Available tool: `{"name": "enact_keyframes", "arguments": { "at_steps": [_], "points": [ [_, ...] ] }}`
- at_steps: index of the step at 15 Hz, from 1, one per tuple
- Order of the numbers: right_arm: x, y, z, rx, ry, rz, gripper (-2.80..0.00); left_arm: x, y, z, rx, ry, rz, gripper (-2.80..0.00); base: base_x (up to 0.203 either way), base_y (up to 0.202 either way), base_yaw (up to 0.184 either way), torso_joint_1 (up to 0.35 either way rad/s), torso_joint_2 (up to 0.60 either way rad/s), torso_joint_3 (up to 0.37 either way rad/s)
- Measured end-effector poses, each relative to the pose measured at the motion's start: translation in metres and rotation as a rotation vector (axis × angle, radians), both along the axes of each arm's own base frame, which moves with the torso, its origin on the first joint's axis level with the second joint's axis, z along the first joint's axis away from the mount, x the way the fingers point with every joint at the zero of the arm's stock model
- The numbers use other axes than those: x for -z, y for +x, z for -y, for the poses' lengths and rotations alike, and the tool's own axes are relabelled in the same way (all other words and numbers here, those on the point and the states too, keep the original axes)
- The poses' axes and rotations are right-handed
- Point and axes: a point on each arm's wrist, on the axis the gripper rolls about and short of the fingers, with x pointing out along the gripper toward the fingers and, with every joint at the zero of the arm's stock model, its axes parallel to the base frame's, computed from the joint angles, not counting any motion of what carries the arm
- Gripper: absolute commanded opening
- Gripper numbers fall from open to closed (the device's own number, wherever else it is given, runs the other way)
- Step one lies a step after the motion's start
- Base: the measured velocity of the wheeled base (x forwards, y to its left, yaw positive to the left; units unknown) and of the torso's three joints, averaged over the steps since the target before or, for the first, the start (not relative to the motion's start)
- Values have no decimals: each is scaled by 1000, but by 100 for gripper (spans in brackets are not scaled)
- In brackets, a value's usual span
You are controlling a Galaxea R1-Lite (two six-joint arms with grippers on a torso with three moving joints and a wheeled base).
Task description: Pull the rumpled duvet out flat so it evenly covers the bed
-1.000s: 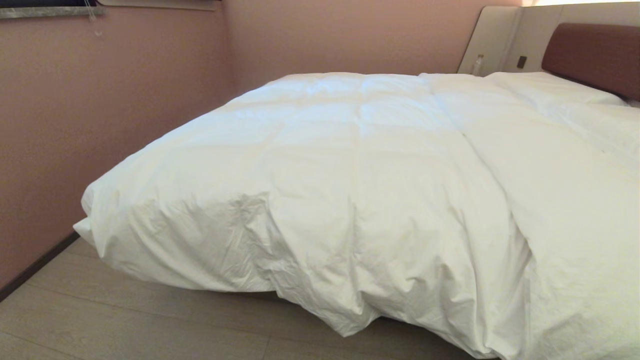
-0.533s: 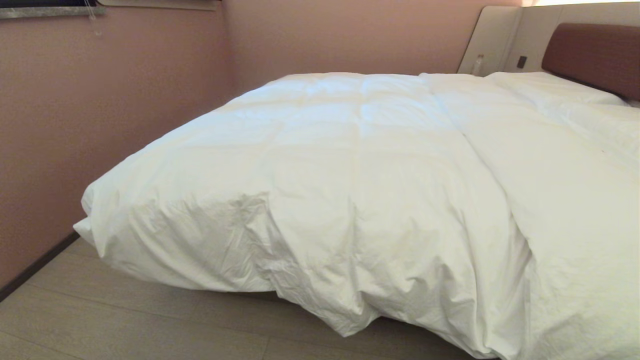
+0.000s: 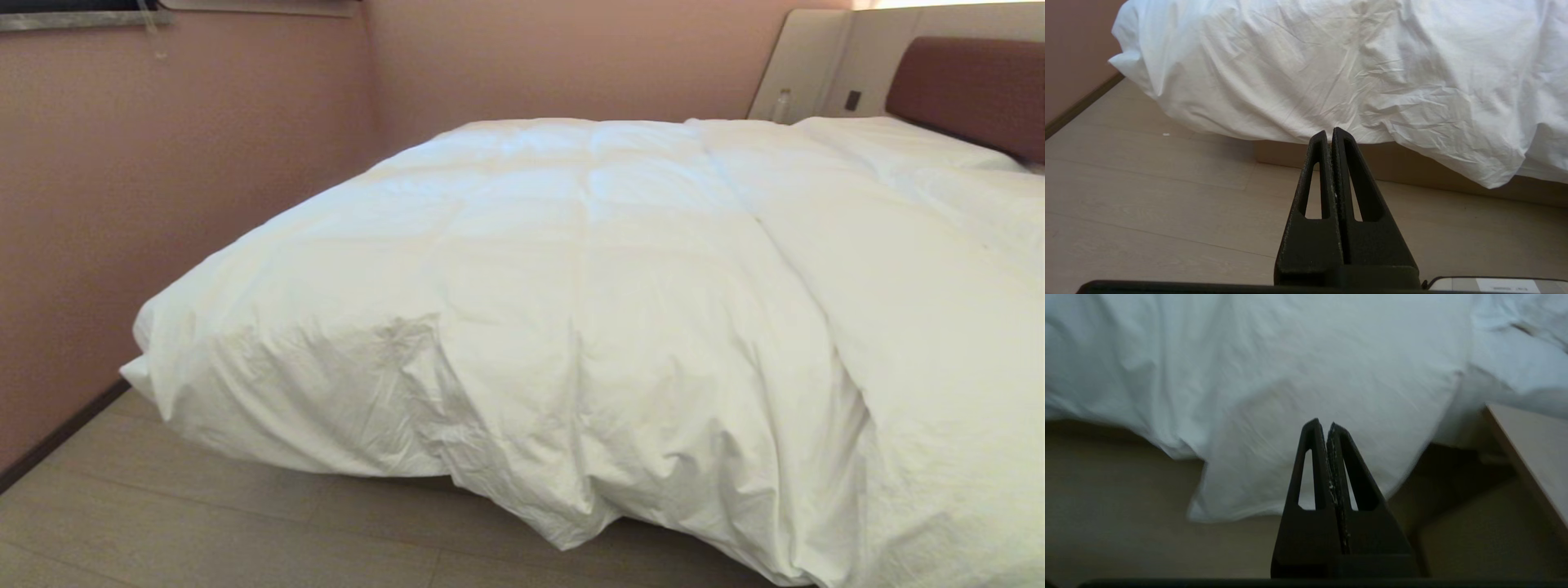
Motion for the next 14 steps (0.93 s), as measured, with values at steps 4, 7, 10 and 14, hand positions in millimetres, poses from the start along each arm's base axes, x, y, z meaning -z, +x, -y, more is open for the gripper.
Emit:
{"name": "enact_keyframes", "arguments": {
  "at_steps": [4,7,10,14],
  "points": [
    [4,6,-3,-150,112,76,-280,0,0,0,0,0,0,-280,0,0,0,0,0,0],
    [-2,6,-5,-237,171,140,-280,0,0,0,0,0,0,-280,0,0,0,0,0,0],
    [-4,6,-7,-287,219,160,-280,0,0,0,0,0,0,-280,0,0,0,0,0,0],
    [-4,6,-7,-298,235,162,-280,0,0,0,0,0,0,-280,0,0,0,0,0,0]
  ]
}}
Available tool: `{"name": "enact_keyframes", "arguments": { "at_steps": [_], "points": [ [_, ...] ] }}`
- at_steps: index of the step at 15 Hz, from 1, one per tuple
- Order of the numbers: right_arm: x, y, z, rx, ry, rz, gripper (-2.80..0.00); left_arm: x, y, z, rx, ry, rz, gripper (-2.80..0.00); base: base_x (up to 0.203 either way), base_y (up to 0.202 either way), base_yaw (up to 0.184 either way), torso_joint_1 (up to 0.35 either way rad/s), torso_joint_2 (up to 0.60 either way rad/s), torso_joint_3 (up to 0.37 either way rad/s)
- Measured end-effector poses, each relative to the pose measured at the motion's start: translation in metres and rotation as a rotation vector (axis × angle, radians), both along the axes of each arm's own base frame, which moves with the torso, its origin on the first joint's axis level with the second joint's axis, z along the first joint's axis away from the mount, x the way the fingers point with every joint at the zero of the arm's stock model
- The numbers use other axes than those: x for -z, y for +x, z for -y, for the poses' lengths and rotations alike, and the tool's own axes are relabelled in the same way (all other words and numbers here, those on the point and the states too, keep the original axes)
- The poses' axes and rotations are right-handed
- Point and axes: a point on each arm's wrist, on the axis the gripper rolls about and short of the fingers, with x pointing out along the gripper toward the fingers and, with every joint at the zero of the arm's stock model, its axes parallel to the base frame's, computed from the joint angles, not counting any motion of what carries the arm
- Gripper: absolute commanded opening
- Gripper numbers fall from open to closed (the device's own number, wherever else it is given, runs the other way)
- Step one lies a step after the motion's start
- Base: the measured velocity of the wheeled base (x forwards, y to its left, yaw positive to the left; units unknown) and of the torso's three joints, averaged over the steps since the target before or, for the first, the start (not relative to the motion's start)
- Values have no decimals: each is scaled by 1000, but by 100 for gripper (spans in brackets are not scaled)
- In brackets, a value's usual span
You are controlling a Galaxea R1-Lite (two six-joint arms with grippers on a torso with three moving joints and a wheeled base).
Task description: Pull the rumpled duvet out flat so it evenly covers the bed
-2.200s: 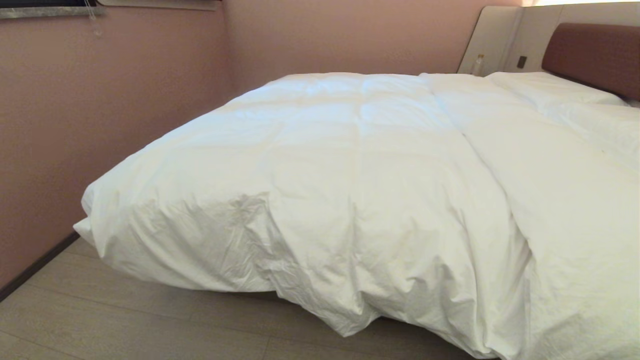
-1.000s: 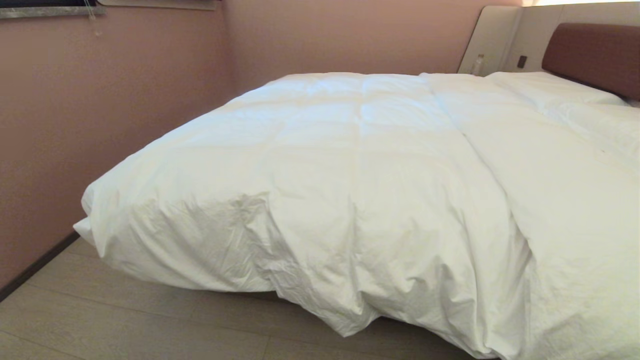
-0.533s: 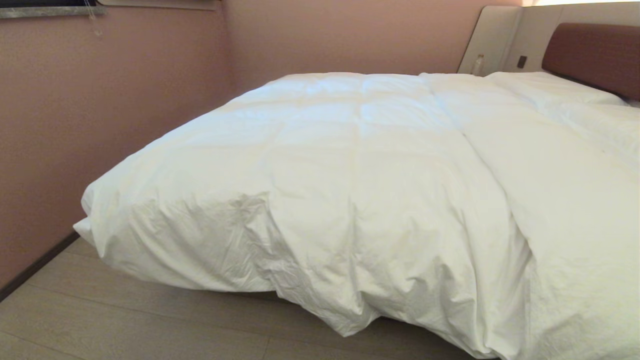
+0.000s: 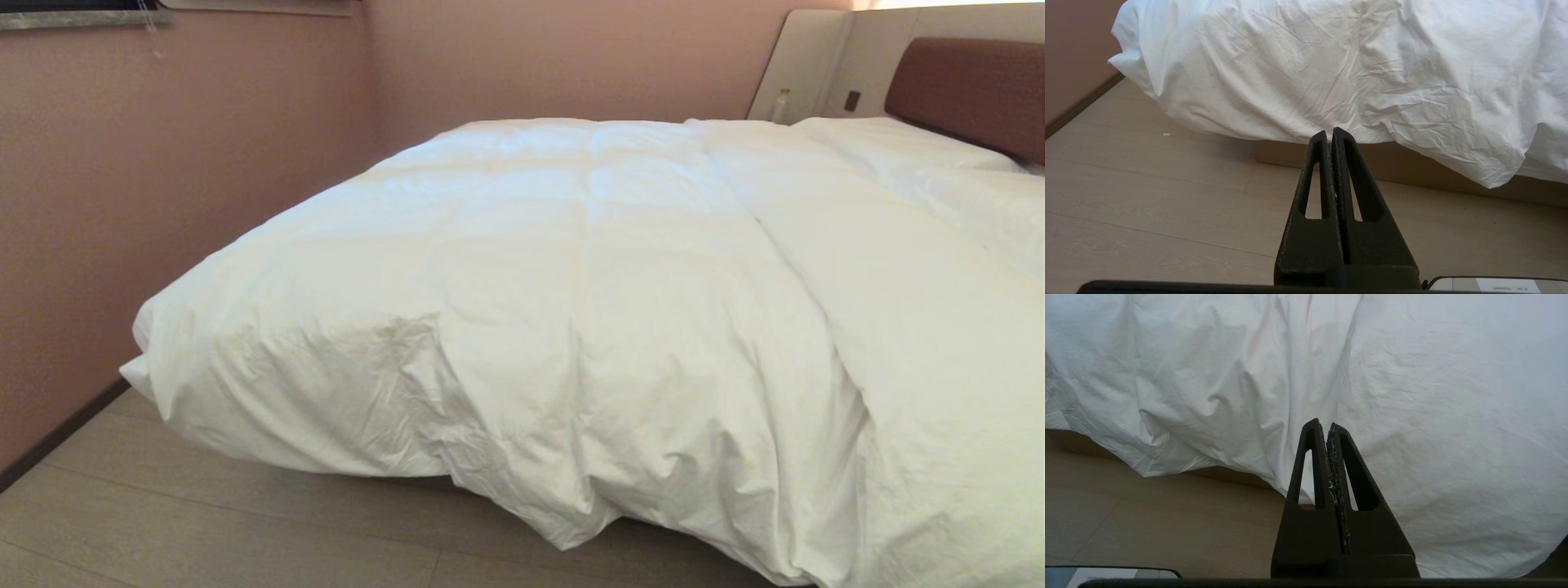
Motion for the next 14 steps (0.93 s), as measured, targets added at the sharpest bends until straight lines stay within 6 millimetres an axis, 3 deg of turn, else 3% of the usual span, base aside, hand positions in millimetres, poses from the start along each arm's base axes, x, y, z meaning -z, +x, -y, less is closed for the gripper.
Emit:
{"name": "enact_keyframes", "arguments": {
  "at_steps": [14],
  "points": [
    [0,0,0,0,0,1,-280,0,0,0,0,1,0,-280,0,0,0,0,0,0]
  ]
}}
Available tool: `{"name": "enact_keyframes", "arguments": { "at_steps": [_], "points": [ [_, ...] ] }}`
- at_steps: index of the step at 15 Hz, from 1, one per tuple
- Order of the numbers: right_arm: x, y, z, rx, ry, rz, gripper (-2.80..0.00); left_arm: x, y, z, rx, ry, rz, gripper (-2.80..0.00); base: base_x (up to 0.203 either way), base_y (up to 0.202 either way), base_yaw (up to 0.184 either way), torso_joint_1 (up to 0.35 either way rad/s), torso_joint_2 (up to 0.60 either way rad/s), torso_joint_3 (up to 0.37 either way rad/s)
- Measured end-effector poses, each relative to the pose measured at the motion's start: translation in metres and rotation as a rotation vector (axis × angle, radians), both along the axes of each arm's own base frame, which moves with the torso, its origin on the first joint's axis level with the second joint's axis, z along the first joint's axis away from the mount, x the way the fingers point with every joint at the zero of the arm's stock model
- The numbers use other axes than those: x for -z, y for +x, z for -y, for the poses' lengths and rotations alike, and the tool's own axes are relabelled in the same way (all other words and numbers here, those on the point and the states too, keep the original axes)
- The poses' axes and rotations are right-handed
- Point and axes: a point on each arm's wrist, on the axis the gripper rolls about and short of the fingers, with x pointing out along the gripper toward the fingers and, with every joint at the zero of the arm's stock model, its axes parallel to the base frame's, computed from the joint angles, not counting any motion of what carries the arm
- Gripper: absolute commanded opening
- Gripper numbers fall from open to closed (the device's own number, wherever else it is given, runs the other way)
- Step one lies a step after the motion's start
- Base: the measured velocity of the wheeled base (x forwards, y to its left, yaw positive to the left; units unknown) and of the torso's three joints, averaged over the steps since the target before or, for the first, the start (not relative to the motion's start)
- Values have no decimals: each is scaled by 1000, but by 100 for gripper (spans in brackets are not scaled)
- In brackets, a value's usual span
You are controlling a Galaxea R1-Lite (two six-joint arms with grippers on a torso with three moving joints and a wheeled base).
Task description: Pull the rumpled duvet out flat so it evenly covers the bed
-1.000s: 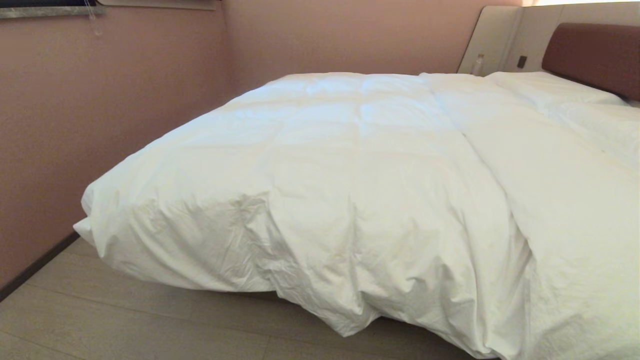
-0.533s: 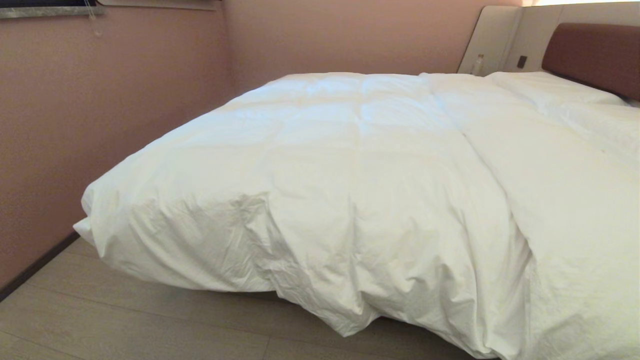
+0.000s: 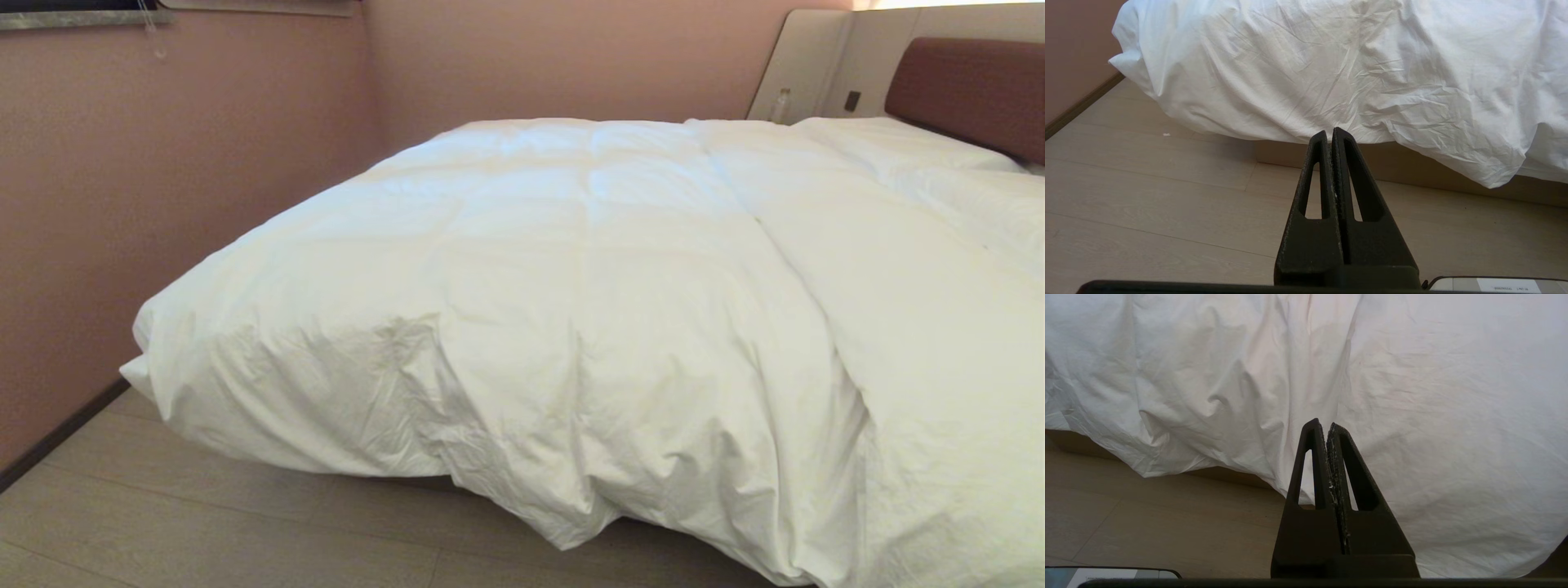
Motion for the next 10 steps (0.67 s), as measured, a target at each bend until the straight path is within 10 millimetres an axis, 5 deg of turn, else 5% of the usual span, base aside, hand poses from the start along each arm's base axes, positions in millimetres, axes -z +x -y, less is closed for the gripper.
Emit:
{"name": "enact_keyframes", "arguments": {
  "at_steps": [10],
  "points": [
    [0,0,0,0,-1,0,-280,0,0,0,0,-1,0,-280,0,0,0,0,0,0]
  ]
}}
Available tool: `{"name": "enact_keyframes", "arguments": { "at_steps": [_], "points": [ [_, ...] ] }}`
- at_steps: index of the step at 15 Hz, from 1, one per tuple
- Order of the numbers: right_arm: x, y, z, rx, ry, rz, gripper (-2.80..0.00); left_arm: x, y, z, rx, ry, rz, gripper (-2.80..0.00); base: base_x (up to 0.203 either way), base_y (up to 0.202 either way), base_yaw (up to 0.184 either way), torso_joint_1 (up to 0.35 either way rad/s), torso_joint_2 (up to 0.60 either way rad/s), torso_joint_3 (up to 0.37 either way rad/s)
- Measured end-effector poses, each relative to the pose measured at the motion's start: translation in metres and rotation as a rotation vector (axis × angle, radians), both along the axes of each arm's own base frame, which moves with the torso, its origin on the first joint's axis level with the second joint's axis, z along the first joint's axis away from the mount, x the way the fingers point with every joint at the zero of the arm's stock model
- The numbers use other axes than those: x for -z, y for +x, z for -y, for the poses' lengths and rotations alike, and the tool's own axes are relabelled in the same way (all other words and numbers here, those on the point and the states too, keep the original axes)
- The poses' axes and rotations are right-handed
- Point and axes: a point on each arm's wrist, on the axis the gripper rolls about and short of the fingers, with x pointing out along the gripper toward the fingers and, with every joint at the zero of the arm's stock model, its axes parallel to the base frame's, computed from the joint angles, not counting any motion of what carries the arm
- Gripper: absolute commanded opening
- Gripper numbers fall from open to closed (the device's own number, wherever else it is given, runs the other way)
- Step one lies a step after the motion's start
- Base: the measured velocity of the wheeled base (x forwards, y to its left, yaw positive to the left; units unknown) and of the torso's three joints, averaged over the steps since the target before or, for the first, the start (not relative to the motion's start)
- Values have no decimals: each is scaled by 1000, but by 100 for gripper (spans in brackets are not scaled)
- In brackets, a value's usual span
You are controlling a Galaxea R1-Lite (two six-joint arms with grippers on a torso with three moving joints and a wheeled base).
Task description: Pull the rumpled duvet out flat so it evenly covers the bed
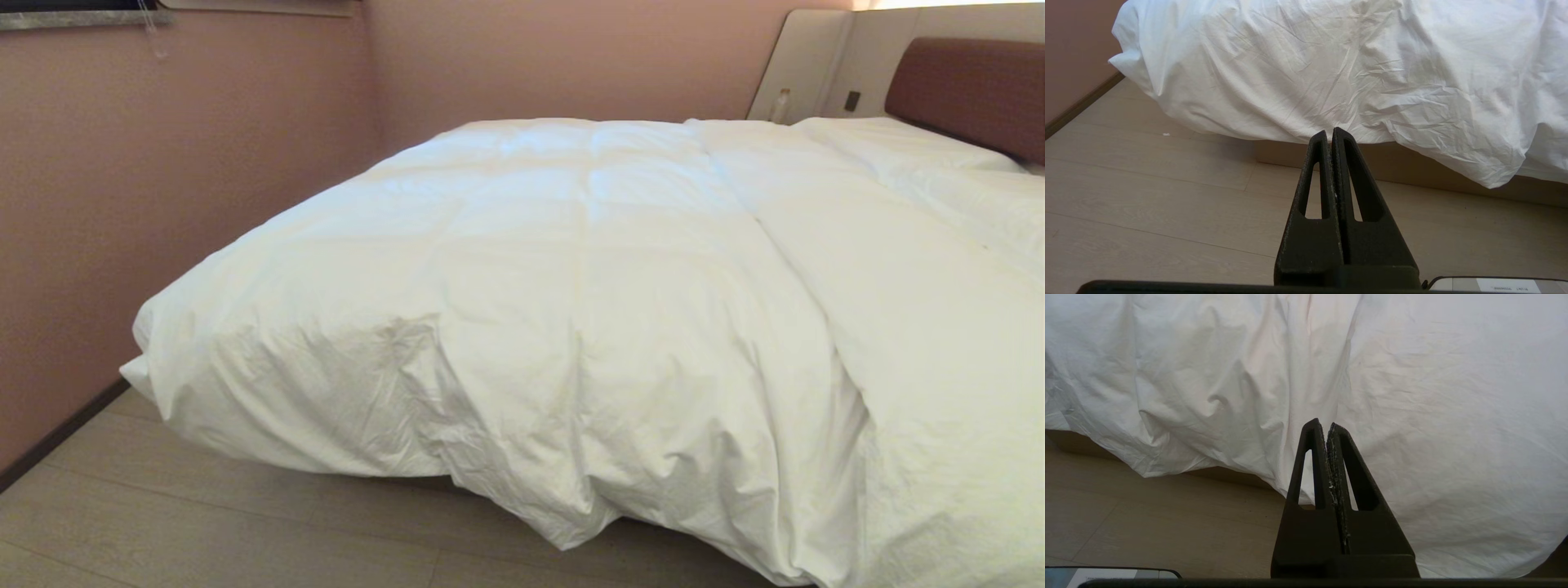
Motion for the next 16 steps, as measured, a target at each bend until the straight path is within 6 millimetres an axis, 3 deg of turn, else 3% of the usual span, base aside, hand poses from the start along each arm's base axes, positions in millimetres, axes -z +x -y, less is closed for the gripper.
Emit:
{"name": "enact_keyframes", "arguments": {
  "at_steps": [16],
  "points": [
    [0,0,0,0,-1,0,-280,0,0,0,0,0,0,-280,0,0,0,0,0,0]
  ]
}}
